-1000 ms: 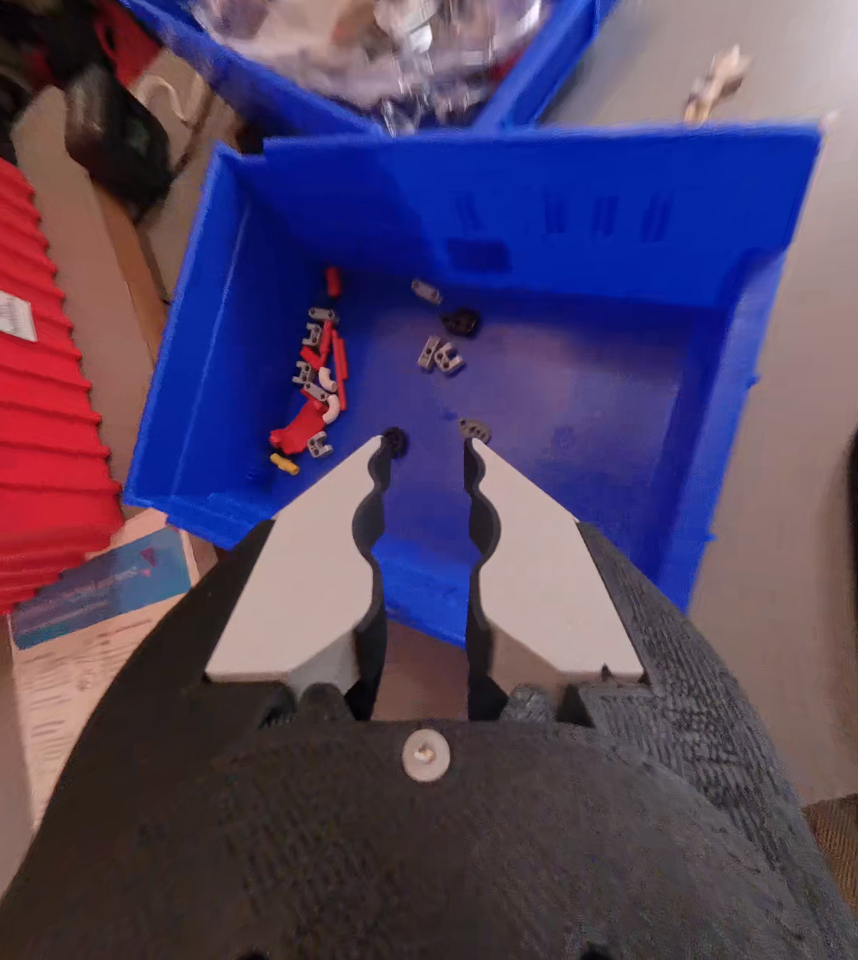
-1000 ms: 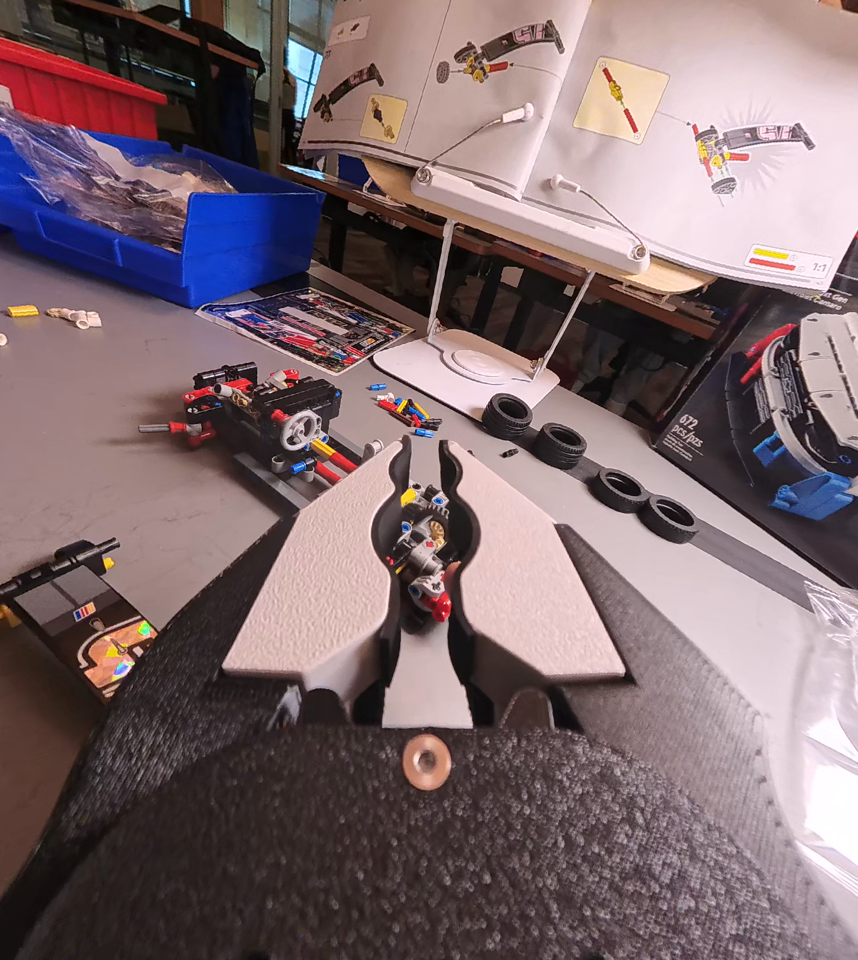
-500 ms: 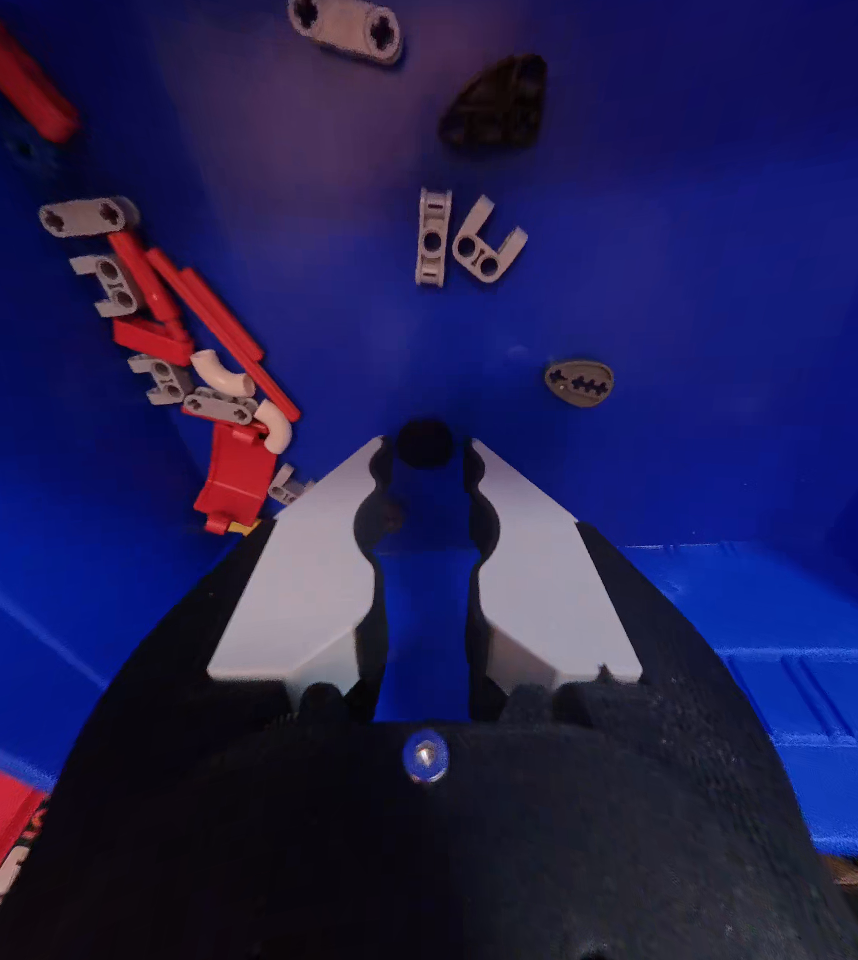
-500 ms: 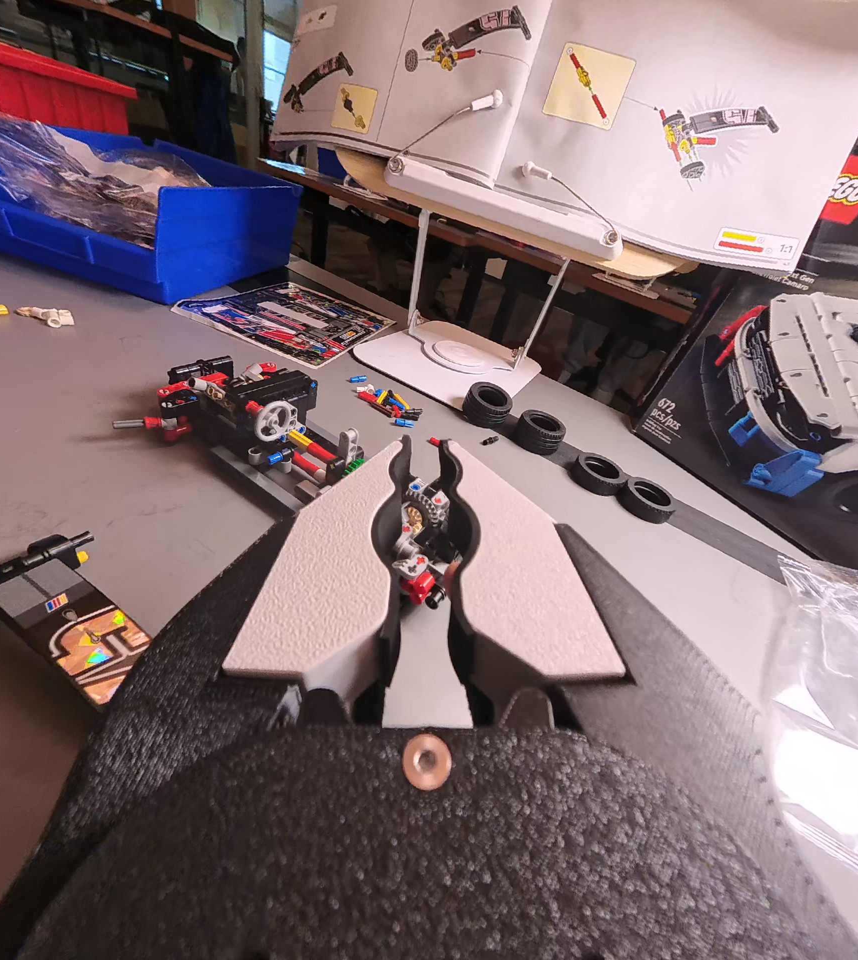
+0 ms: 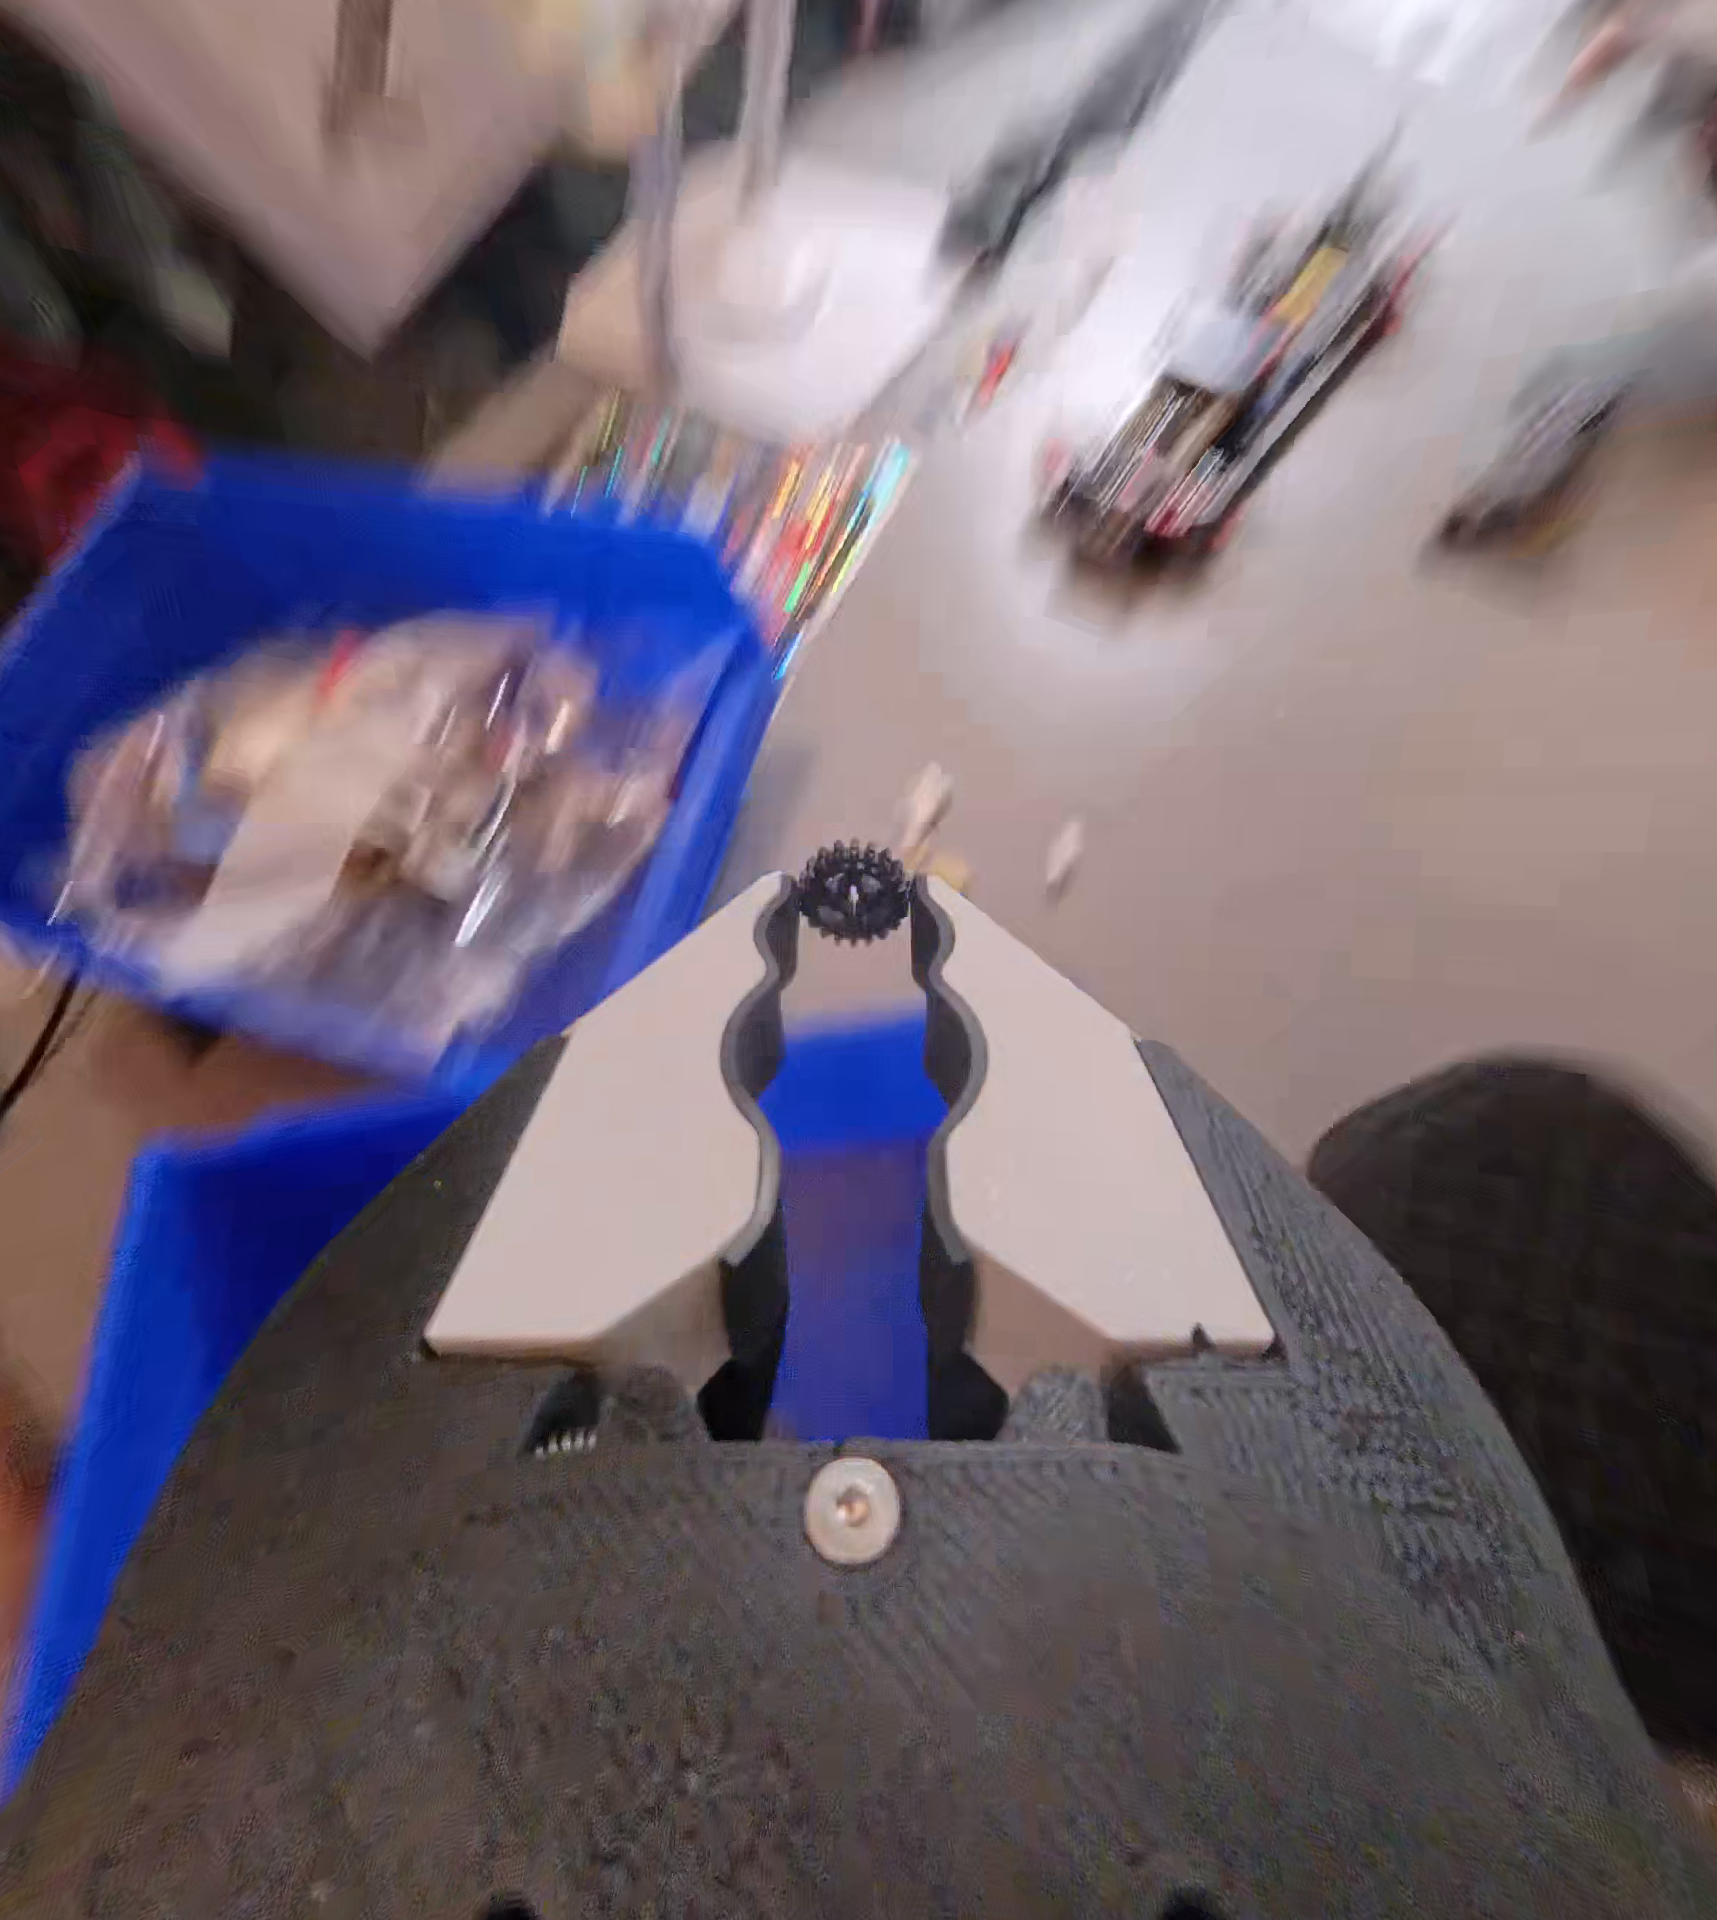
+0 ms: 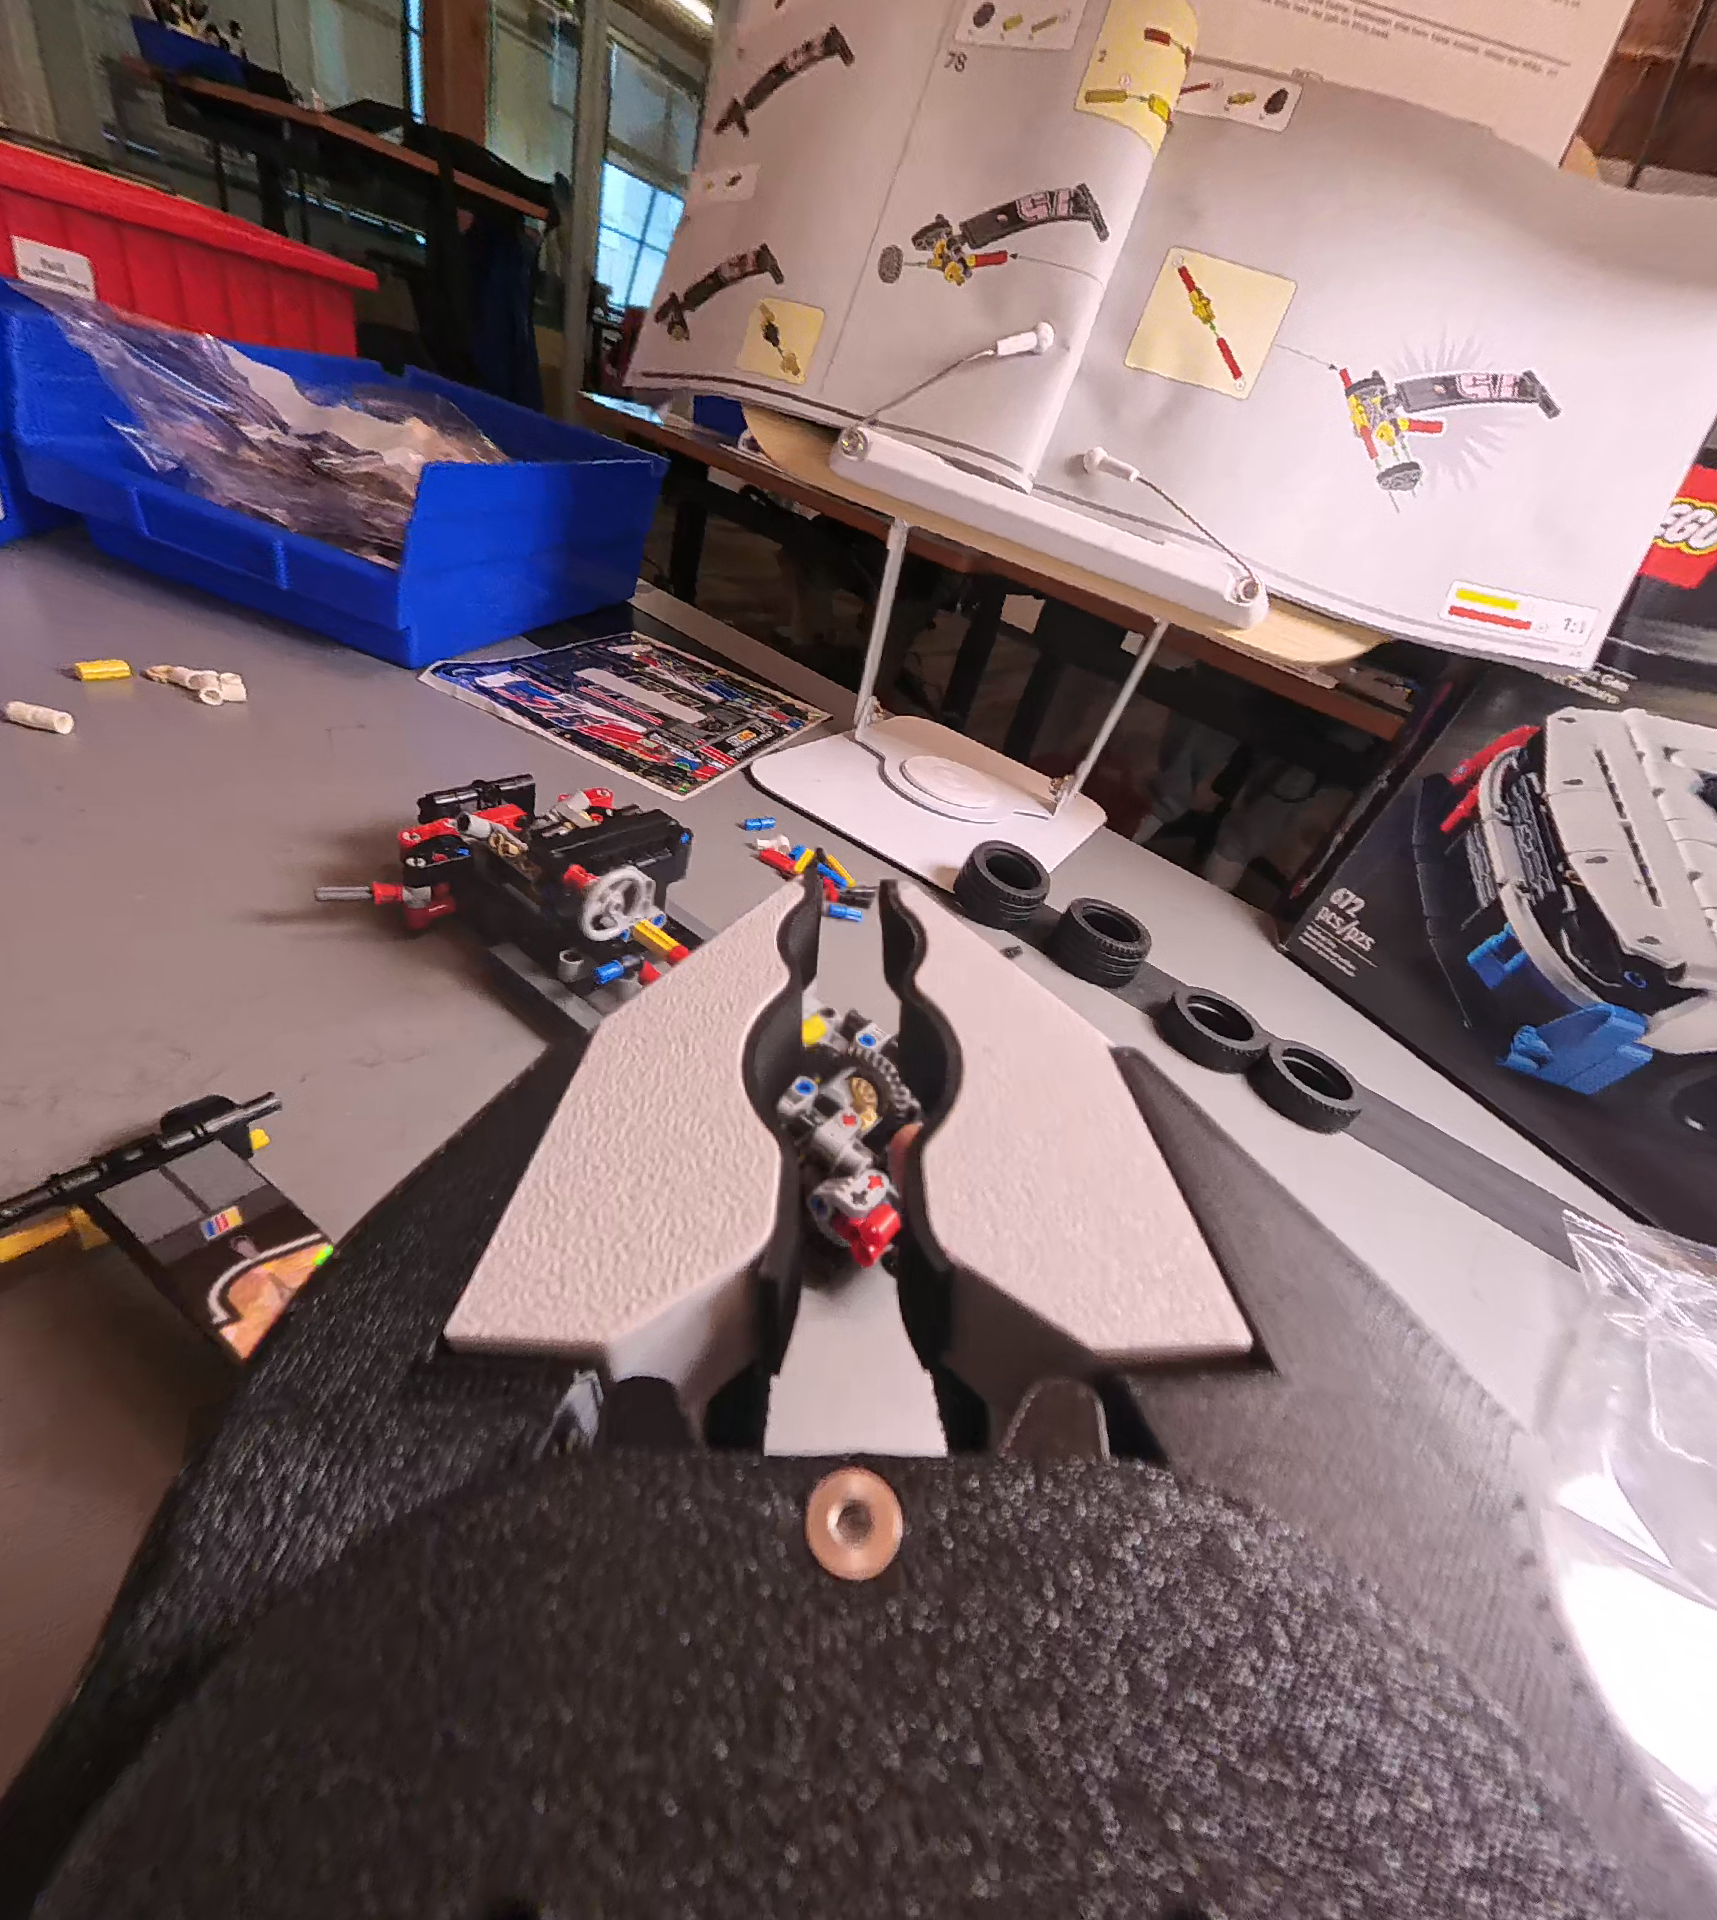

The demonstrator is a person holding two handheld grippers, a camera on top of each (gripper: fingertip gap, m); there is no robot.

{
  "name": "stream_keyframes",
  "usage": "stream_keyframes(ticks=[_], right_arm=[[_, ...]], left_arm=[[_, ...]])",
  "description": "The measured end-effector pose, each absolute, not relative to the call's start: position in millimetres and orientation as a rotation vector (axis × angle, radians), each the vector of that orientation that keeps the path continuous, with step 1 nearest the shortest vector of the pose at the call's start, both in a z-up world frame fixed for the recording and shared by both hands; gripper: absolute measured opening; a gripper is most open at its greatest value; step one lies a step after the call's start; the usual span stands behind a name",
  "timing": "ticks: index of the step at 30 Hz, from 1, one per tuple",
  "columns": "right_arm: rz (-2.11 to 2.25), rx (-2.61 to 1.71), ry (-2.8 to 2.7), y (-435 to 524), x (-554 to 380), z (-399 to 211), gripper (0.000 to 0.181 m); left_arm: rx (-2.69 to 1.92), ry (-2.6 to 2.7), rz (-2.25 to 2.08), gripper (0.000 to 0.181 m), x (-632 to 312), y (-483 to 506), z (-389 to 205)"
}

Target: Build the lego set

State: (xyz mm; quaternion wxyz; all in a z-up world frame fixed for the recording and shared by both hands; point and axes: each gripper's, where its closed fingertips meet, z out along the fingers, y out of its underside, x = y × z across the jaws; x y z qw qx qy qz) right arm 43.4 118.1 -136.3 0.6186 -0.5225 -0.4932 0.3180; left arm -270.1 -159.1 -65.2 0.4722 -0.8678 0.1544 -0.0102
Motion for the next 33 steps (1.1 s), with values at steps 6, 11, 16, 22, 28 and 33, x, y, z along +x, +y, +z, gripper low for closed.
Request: stream_keyframes(ticks=[6, 11, 16, 22, 28, 33], right_arm=[[1.012, -1.049, -1.350, 43.6, 22.9, -128.9, 0.017], [1.143, -0.892, -1.539, -22.0, 9.8, -123.1, 0.030], [1.150, -0.721, -1.634, -58.9, 0.0, -93.7, 0.030], [1.095, -0.577, -1.765, -86.9, -6.2, -95.4, 0.022], [1.021, -0.627, -1.791, -76.5, -7.9, -102.9, 0.018], [0.608, -0.937, -2.025, 6.7, 21.8, -158.8, 0.018]], left_arm=[[-1.591, 0.355, -0.766, 0.019, -92.6, -112.4, -41.3], [-1.364, 0.268, -1.386, 0.018, -26.4, -70.1, -65.1], [-1.254, 0.290, -1.701, 0.018, -2.6, -63.4, -82.0], [-1.241, 0.339, -1.736, 0.019, 7.9, -75.4, -88.6], [-1.301, 0.305, -1.642, 0.019, 1.3, -65.7, -98.7], [-1.515, 0.179, -1.218, 0.027, -42.6, -36.0, -126.4]])
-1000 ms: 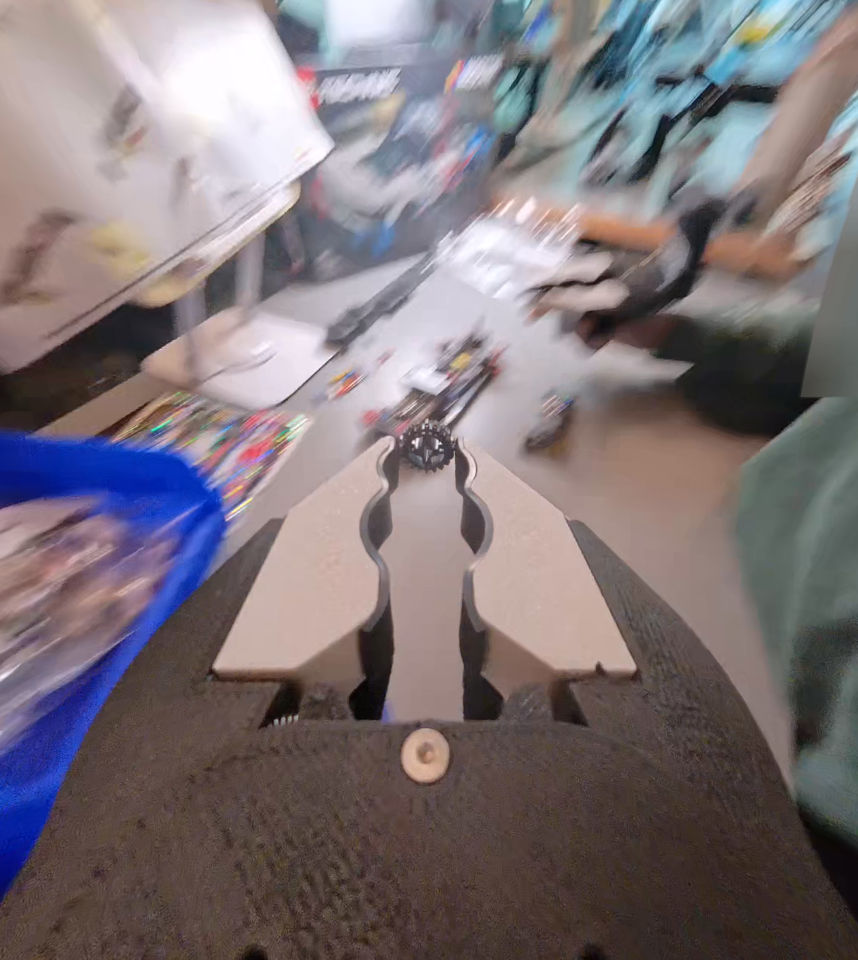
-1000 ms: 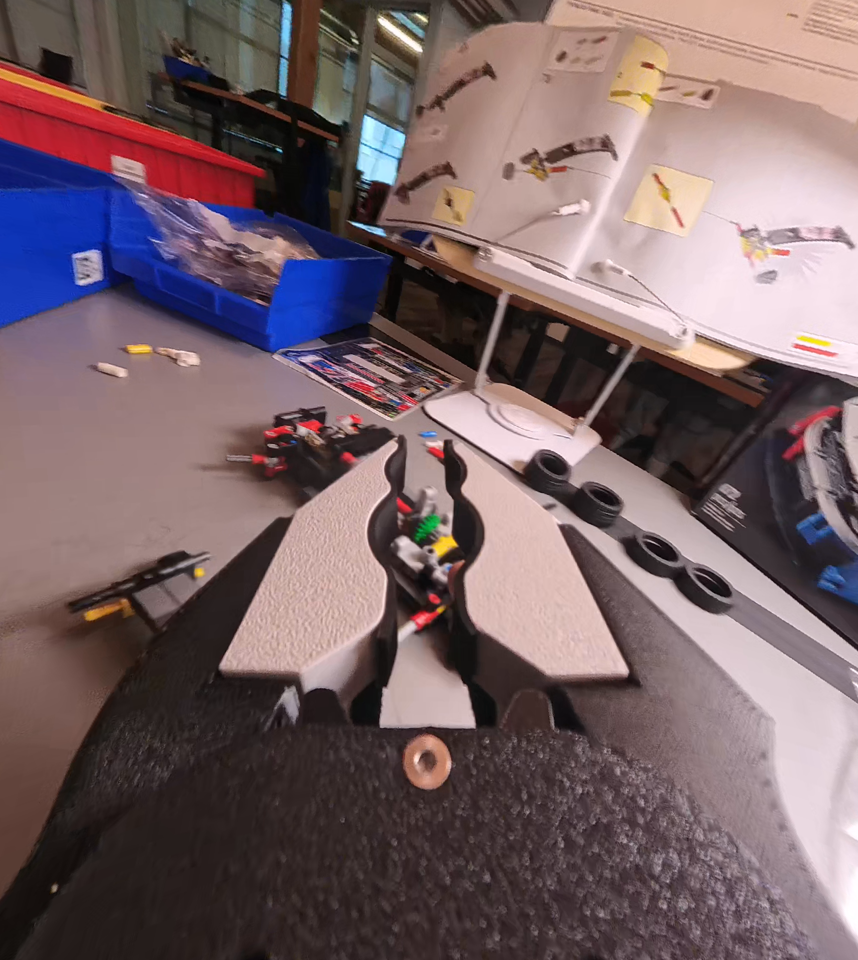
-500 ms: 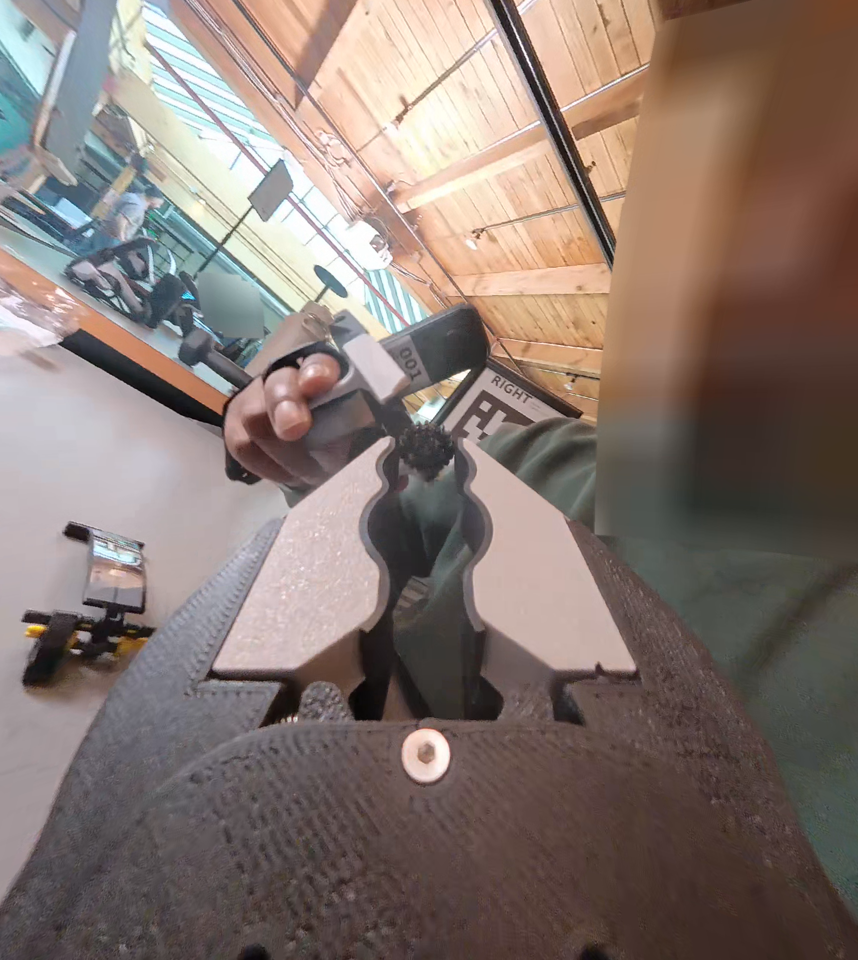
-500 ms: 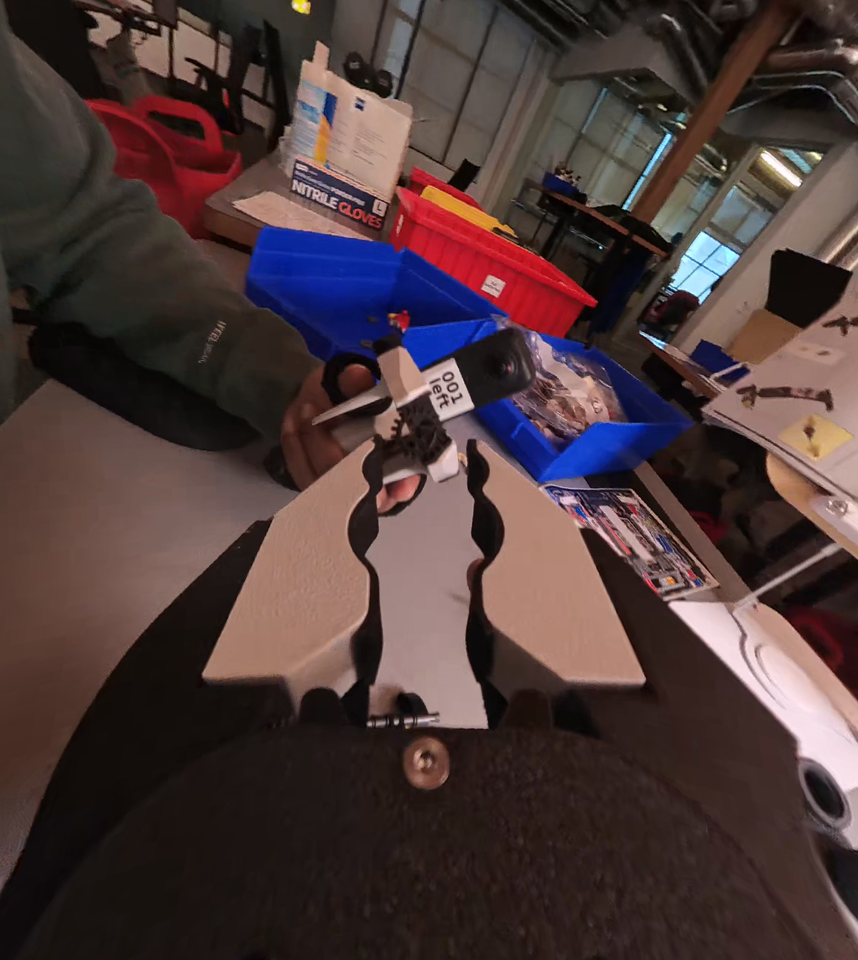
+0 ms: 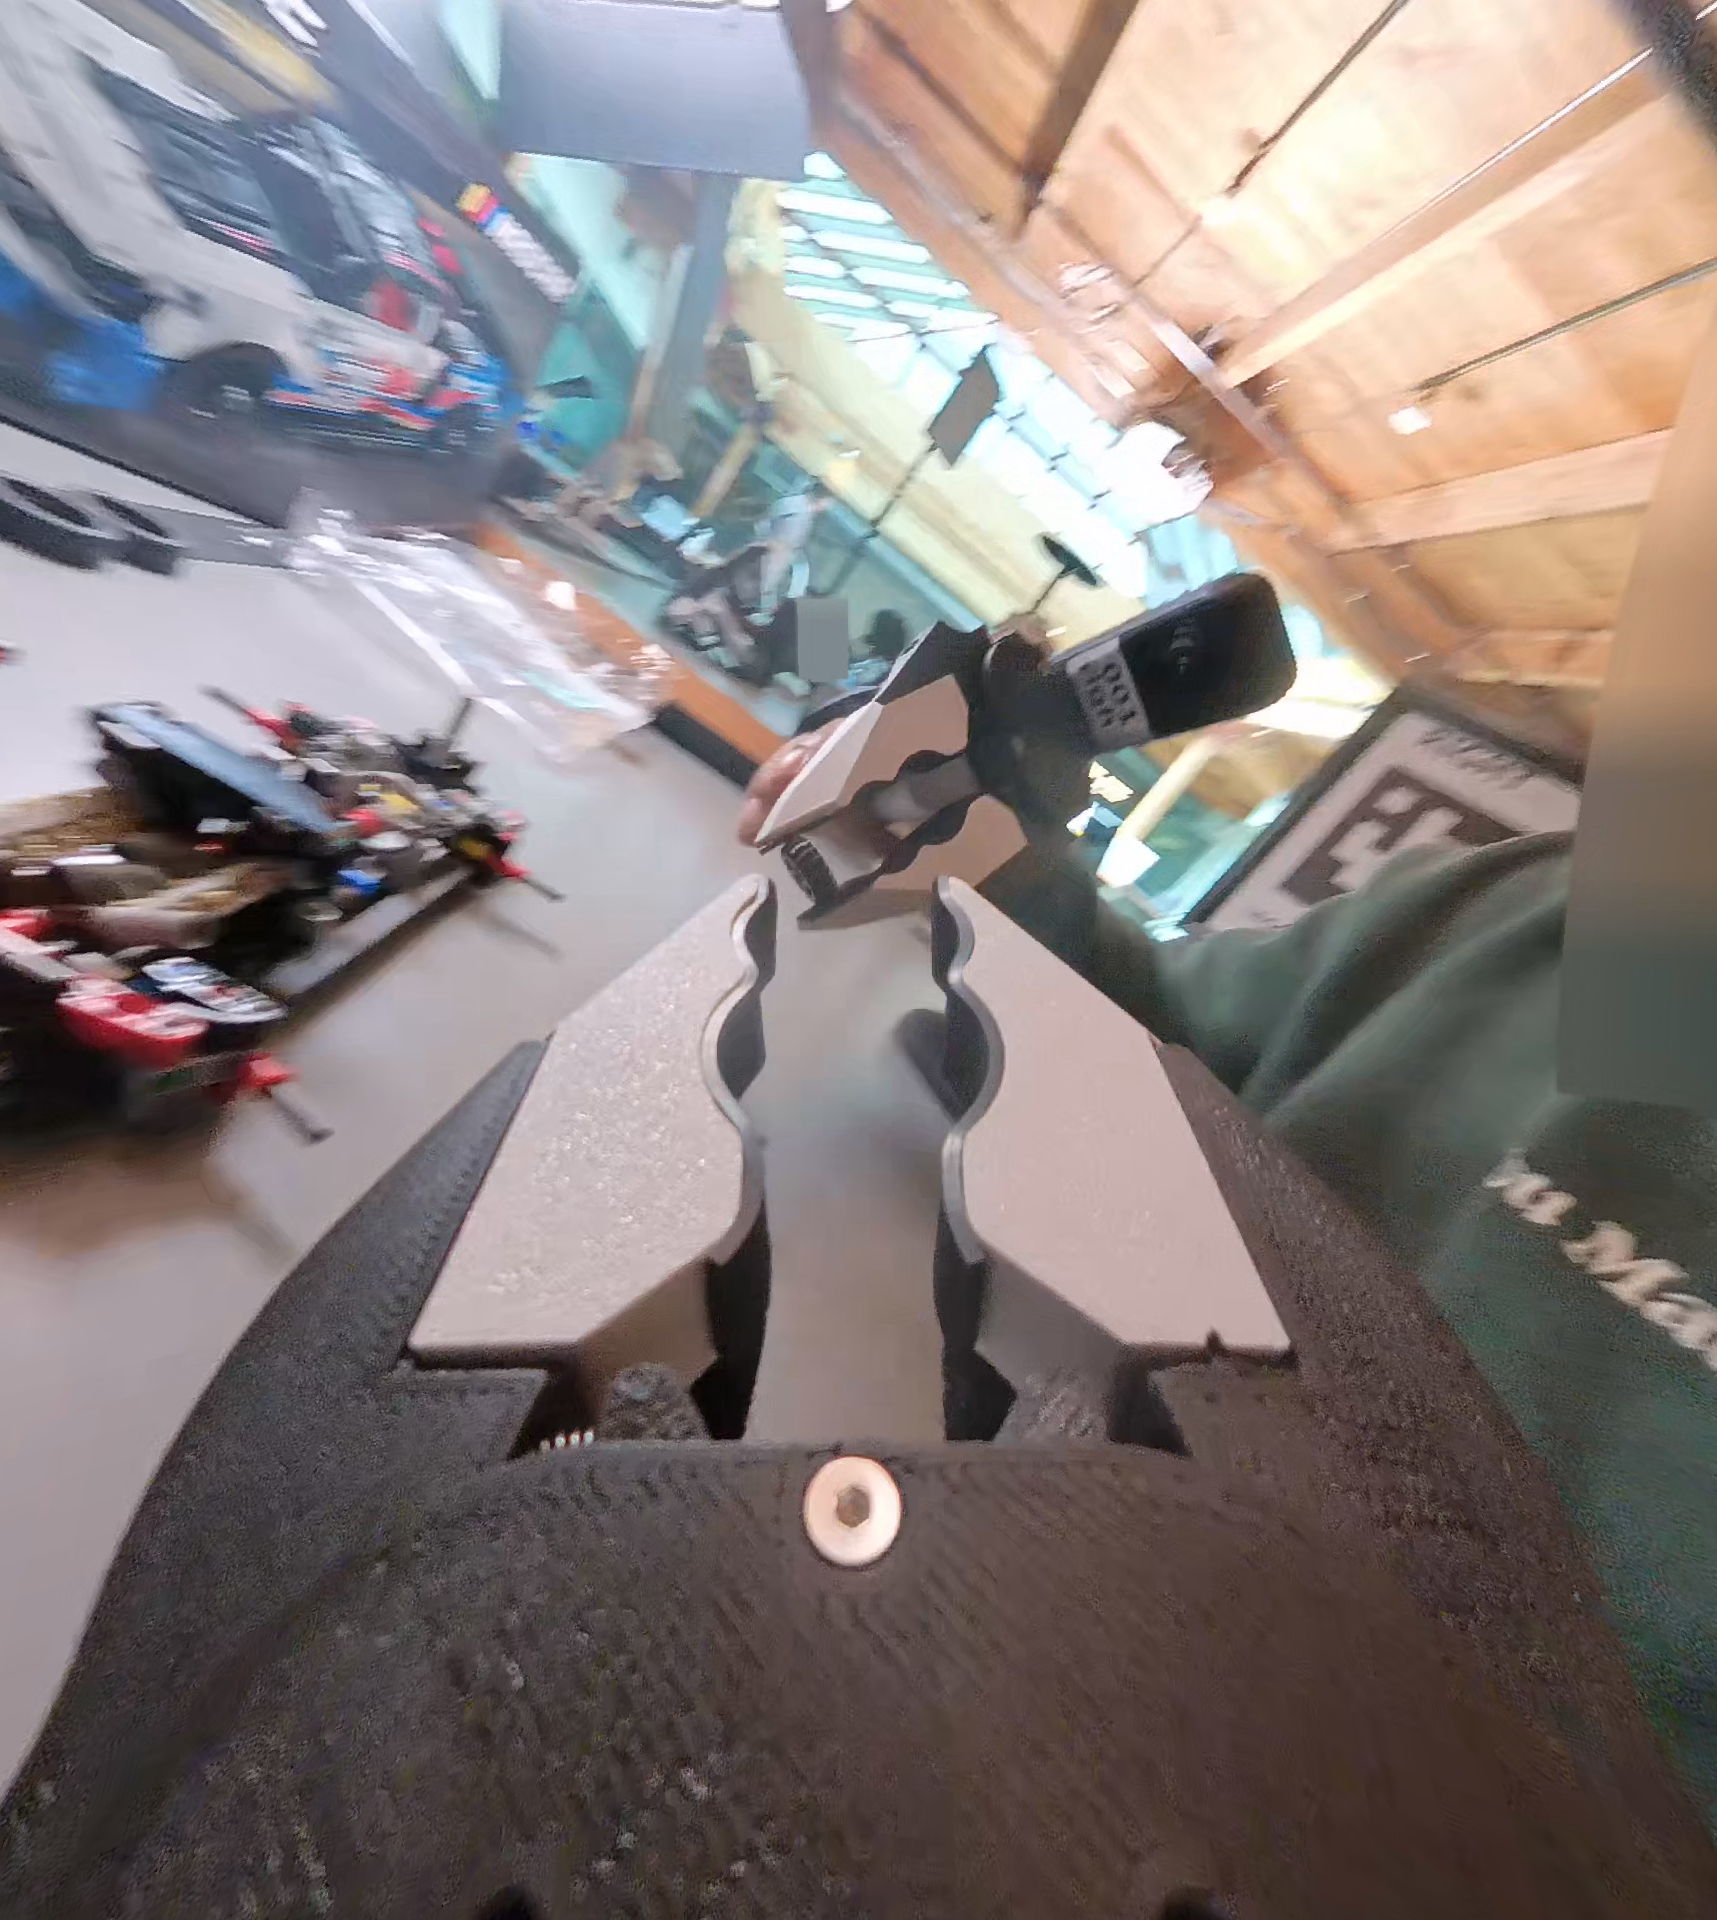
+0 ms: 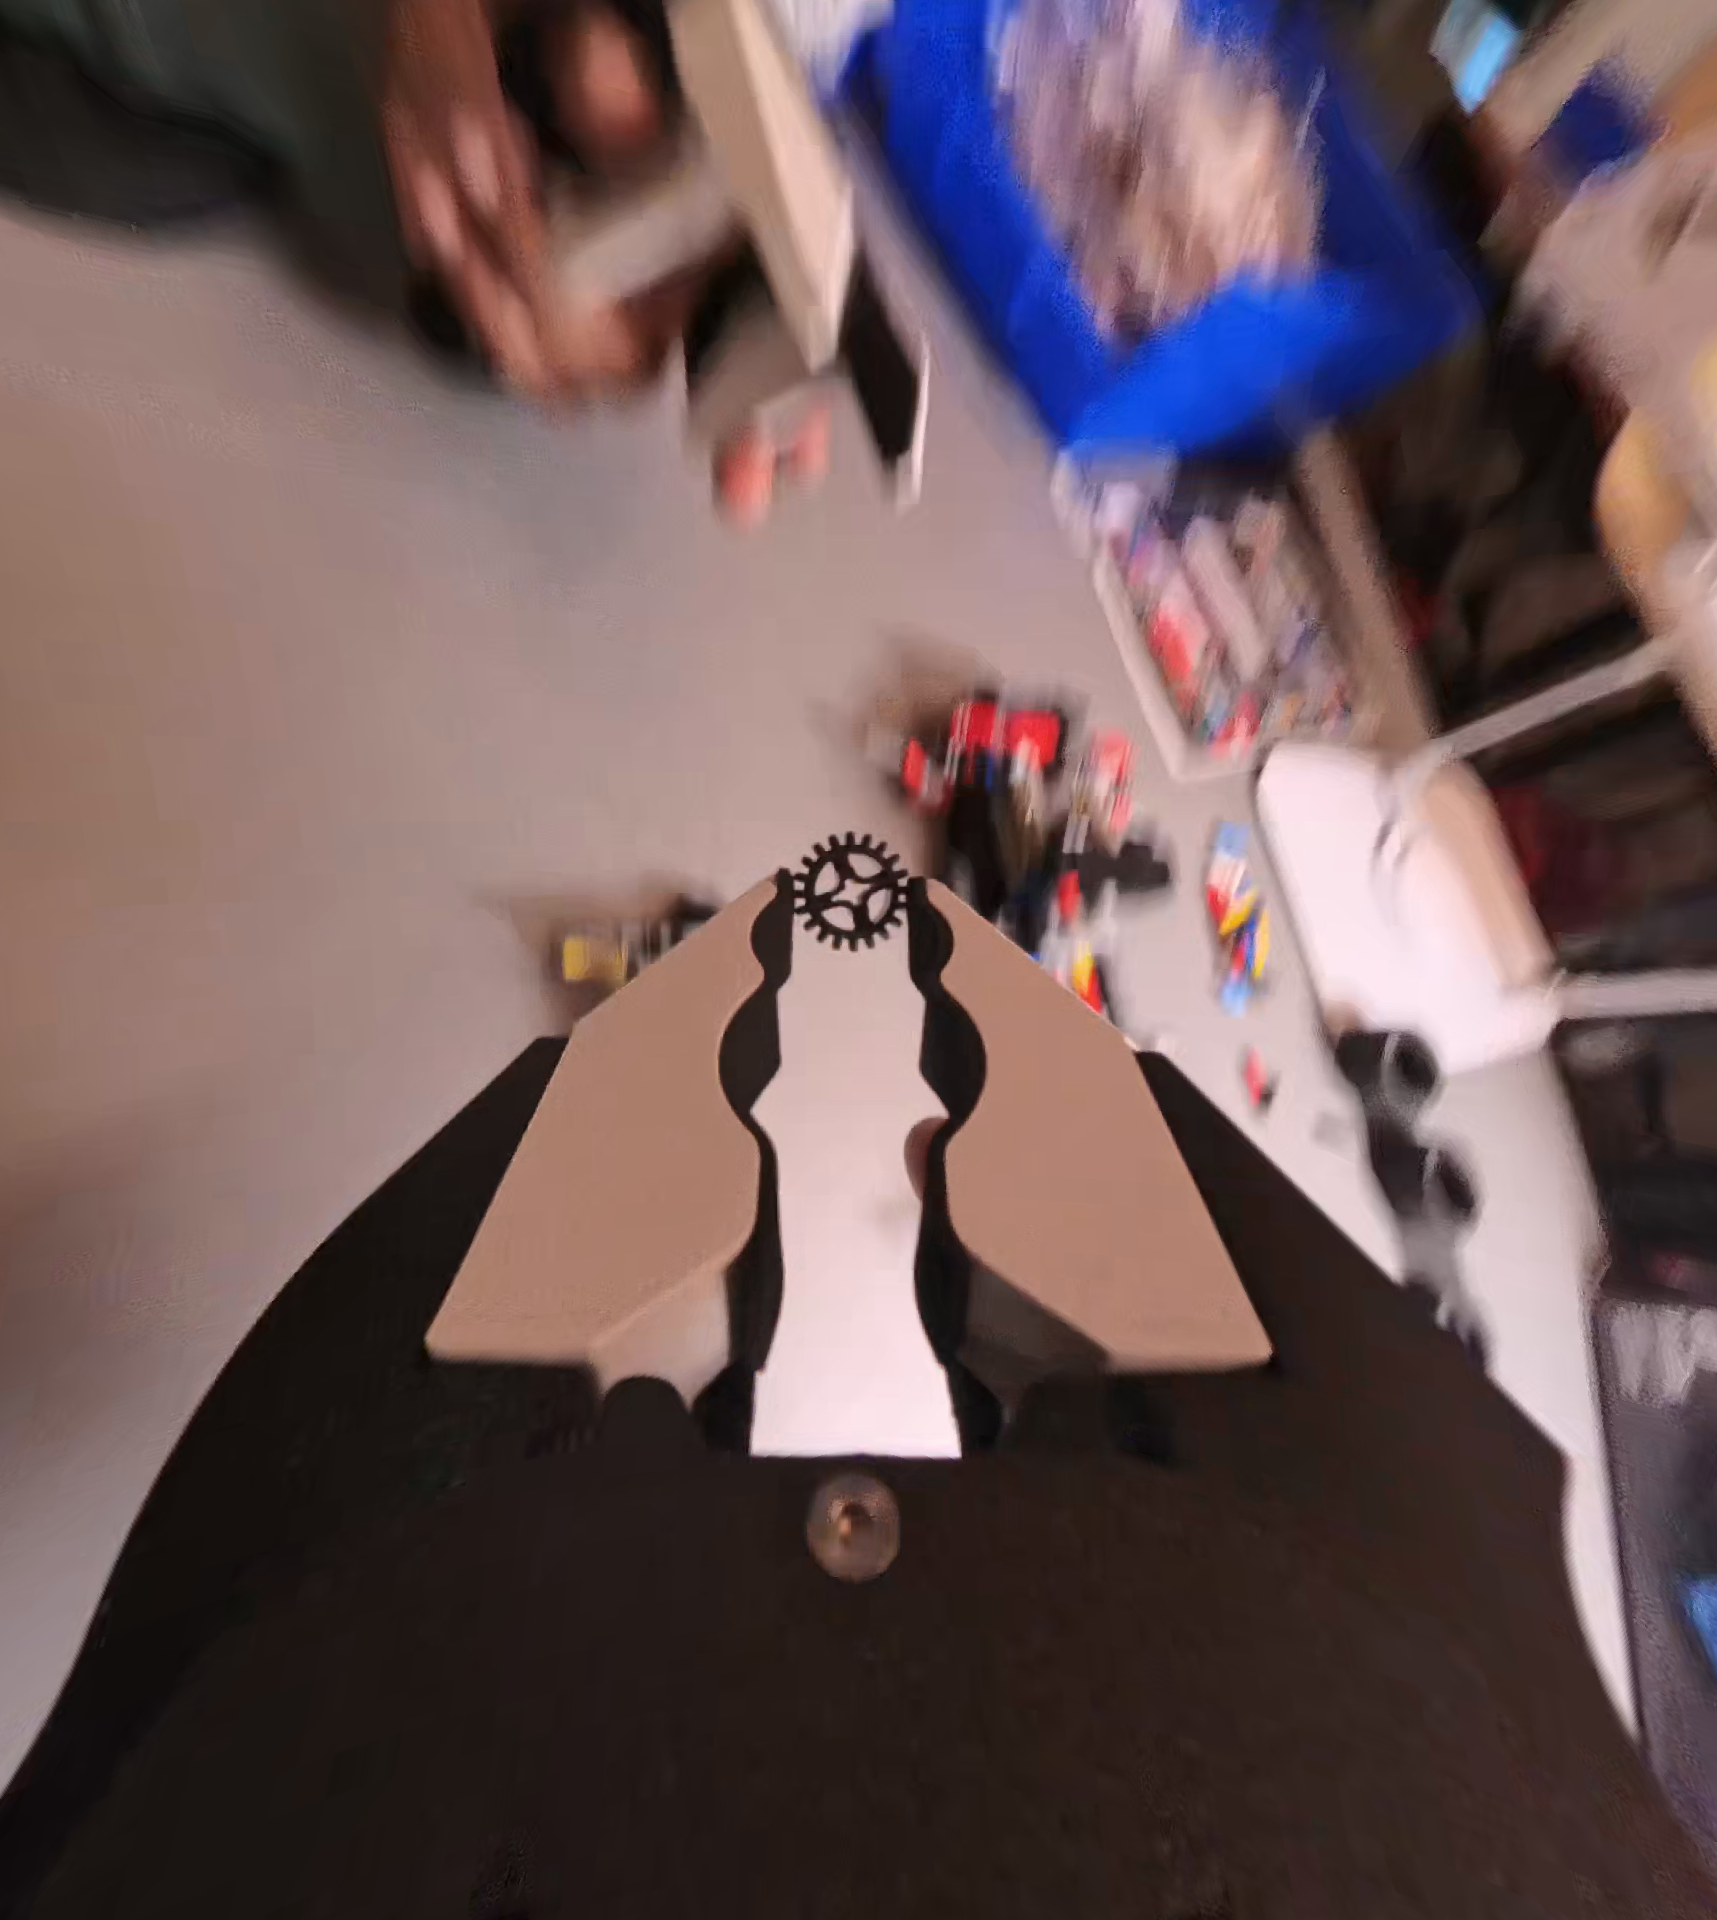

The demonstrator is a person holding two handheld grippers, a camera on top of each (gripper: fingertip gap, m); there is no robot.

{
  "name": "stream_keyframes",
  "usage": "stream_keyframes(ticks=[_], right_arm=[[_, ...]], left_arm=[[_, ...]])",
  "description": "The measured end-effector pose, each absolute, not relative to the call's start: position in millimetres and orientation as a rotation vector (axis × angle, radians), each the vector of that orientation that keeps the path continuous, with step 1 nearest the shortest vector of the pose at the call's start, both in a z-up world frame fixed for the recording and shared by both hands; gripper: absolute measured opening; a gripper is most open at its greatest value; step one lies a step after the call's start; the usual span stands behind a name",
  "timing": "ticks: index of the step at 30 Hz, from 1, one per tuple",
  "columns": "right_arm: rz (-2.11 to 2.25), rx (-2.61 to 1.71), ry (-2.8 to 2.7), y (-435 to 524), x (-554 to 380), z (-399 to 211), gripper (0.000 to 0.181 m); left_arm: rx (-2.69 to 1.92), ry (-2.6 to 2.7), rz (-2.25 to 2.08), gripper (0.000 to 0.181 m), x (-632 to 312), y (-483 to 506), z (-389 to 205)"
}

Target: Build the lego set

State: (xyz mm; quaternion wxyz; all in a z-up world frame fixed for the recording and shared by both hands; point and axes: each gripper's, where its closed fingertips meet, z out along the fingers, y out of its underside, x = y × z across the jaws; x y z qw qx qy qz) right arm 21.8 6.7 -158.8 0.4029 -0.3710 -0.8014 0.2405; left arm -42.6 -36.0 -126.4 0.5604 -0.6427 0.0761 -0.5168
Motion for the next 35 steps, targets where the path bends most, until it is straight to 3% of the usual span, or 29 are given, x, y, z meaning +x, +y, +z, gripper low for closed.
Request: stream_keyframes(ticks=[6, 12, 15, 20, 27, 35], right_arm=[[0.391, -1.457, -2.270, 80.5, 106.6, -245.4, 0.019], [0.450, -1.513, -2.295, 78.7, 107.2, -249.4, 0.019], [0.386, -1.496, -2.327, 87.0, 106.0, -246.0, 0.029], [0.561, -1.243, -2.037, 101.1, 32.6, -158.2, 0.028], [0.825, -0.912, -1.361, 140.4, -134.9, 19.3, 0.001], [0.753, -0.963, -1.103, 209.8, -271.1, 89.5, 0.000]], left_arm=[[-1.754, 0.312, -0.597, 0.031, -66.2, -27.1, -160.0], [-1.805, 0.321, -0.413, 0.034, -69.2, -21.3, -170.5], [-1.795, 0.312, -0.356, 0.036, -73.7, -20.7, -168.1], [-1.746, 0.229, -0.281, 0.036, -90.8, -17.3, -160.7], [-1.630, 0.120, -0.092, 0.035, -121.6, -19.1, -141.4], [-1.603, 0.157, -0.002, 0.032, -124.3, -21.3, -137.8]])
